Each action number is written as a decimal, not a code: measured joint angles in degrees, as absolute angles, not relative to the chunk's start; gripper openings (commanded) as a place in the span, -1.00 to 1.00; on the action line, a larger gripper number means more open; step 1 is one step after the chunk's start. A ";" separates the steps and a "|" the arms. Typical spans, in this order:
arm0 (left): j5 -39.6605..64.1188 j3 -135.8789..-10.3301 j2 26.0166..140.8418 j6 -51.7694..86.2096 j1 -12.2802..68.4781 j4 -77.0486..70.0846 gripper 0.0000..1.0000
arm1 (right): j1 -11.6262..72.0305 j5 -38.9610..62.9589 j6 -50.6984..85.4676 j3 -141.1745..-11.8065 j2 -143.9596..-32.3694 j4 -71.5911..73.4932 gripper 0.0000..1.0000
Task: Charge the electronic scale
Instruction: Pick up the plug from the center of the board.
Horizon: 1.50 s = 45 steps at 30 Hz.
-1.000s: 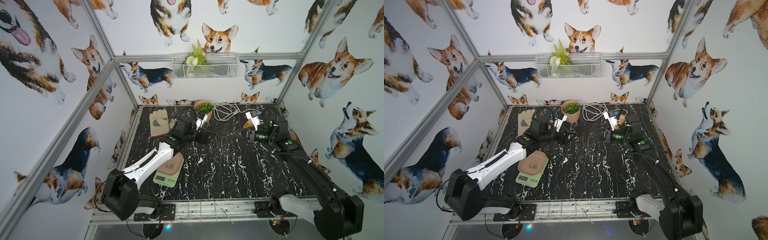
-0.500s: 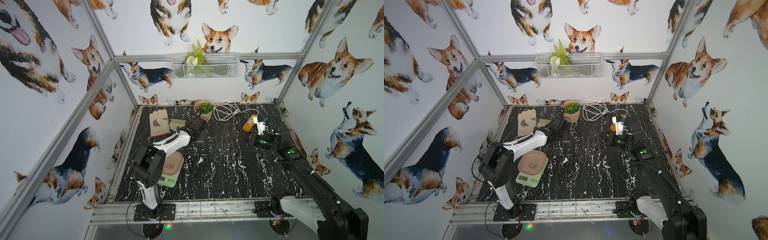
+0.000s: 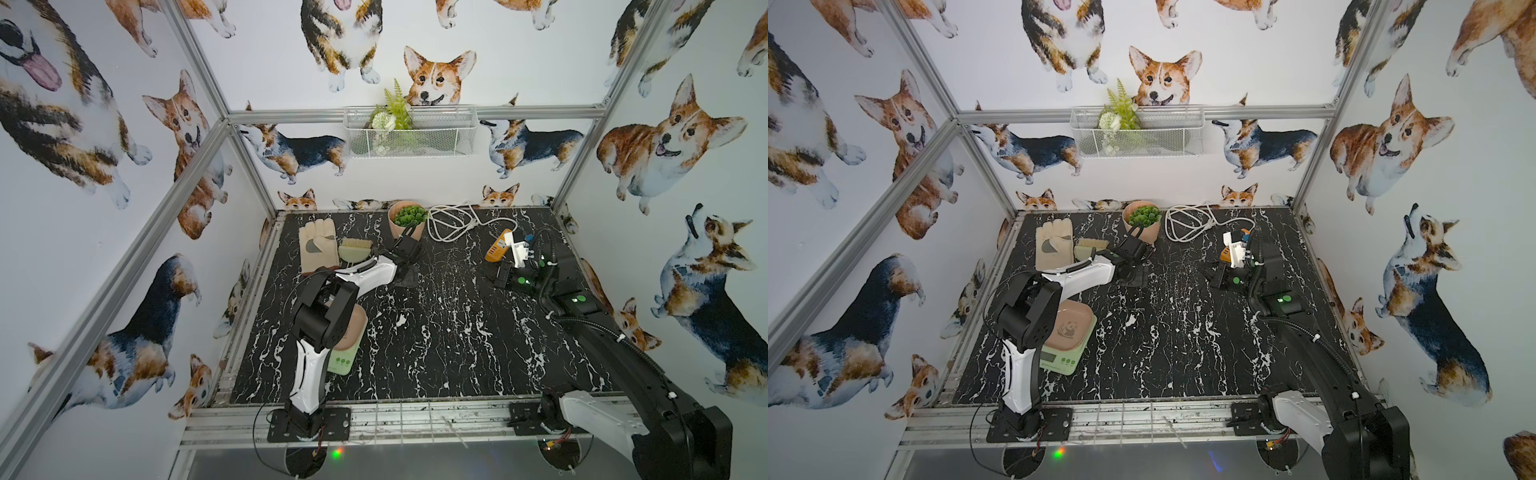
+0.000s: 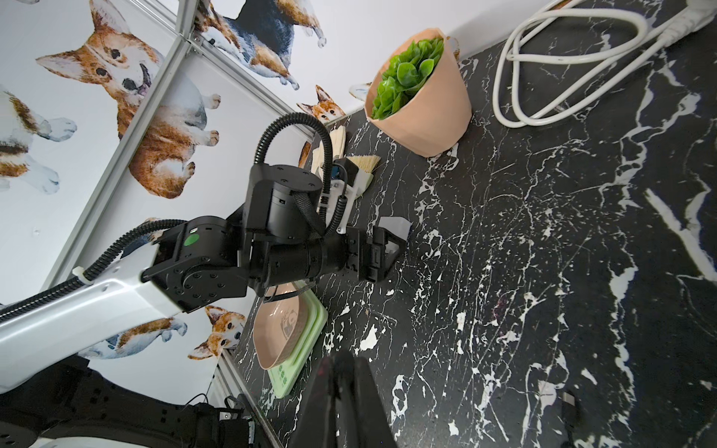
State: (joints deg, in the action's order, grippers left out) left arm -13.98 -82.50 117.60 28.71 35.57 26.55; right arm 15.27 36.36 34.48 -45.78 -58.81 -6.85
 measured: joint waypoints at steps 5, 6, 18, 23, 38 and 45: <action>-13.32 -83.13 119.28 28.67 35.14 26.59 0.77 | 15.27 37.34 34.39 -45.78 -59.00 -7.07 -1.00; -12.91 -83.22 119.50 28.71 34.89 26.55 0.74 | 15.22 37.58 34.37 -45.78 -59.05 -7.09 -1.00; -10.68 -83.29 120.09 26.98 34.15 24.38 -0.38 | 14.22 39.20 34.24 -45.32 -59.09 -7.05 -1.00; -9.23 -81.89 119.04 24.56 34.17 23.16 -0.46 | 11.90 40.73 34.70 -44.64 -59.40 -7.03 -1.00; 5.78 -66.08 94.39 2.07 42.19 11.11 -0.46 | 4.86 44.53 42.02 -43.68 -55.79 -9.17 -1.00; 12.05 -53.54 81.73 -7.90 45.01 -0.95 -0.49 | 7.11 43.70 48.64 -43.90 -53.52 -9.19 -1.00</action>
